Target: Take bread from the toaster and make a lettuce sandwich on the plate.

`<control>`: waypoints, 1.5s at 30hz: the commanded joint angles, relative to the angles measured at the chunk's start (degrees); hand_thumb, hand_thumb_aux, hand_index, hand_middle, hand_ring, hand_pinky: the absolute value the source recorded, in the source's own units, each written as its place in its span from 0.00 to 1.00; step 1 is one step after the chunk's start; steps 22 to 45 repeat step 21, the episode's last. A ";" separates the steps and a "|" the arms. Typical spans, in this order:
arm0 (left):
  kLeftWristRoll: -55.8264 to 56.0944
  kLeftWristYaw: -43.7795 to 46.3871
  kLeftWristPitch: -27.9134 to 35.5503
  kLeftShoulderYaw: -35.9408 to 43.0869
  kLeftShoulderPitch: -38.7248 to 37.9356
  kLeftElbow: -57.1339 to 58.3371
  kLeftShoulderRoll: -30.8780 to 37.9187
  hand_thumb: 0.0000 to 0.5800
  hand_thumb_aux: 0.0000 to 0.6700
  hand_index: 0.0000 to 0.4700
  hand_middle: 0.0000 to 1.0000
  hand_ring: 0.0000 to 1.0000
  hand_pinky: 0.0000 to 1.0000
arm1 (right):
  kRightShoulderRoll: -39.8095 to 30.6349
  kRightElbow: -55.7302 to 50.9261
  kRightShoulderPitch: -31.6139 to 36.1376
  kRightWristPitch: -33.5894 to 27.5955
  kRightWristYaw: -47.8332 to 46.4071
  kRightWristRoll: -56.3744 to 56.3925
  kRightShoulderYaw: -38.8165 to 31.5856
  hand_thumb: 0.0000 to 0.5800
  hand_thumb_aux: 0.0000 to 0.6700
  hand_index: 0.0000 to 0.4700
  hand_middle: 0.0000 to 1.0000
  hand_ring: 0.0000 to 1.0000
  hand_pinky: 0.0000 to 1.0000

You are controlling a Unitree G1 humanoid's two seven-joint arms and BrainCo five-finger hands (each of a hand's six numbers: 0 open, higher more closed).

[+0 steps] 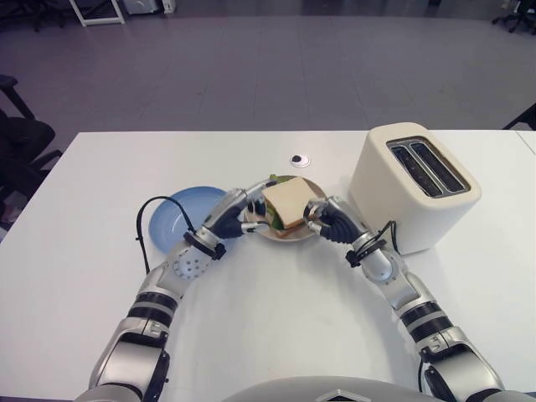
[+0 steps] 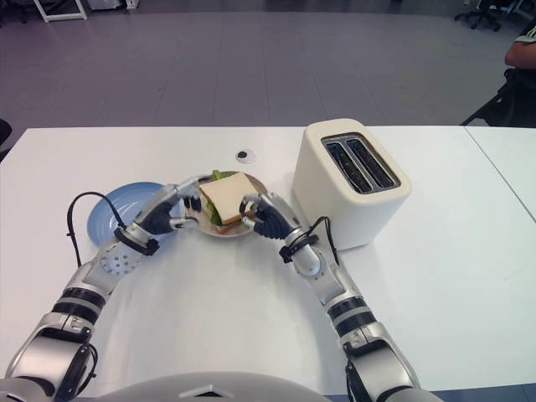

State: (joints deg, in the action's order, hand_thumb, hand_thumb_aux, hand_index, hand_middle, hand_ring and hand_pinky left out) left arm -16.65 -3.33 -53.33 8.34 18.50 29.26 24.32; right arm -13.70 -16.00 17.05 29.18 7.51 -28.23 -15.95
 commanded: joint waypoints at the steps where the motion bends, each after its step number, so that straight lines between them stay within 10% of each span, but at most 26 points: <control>1: 17.23 6.37 -2.18 0.22 -3.24 -9.71 -0.29 0.00 0.00 0.00 0.00 0.00 0.00 | 1.16 9.03 -1.92 3.50 1.28 7.79 5.09 0.00 0.00 0.00 0.00 0.00 0.00; 8: 29.09 15.60 -2.16 -0.51 -6.55 -18.31 -0.09 0.00 0.00 0.00 0.00 0.00 0.00 | 2.26 16.91 -5.77 7.33 -6.84 25.72 6.66 0.00 0.00 0.00 0.00 0.00 0.00; 45: 26.64 21.51 -1.51 -3.08 -7.51 -17.64 -3.19 0.00 0.00 0.00 0.00 0.00 0.00 | 4.08 16.98 -7.29 7.37 -11.87 25.02 7.21 0.00 0.00 0.00 0.00 0.00 0.00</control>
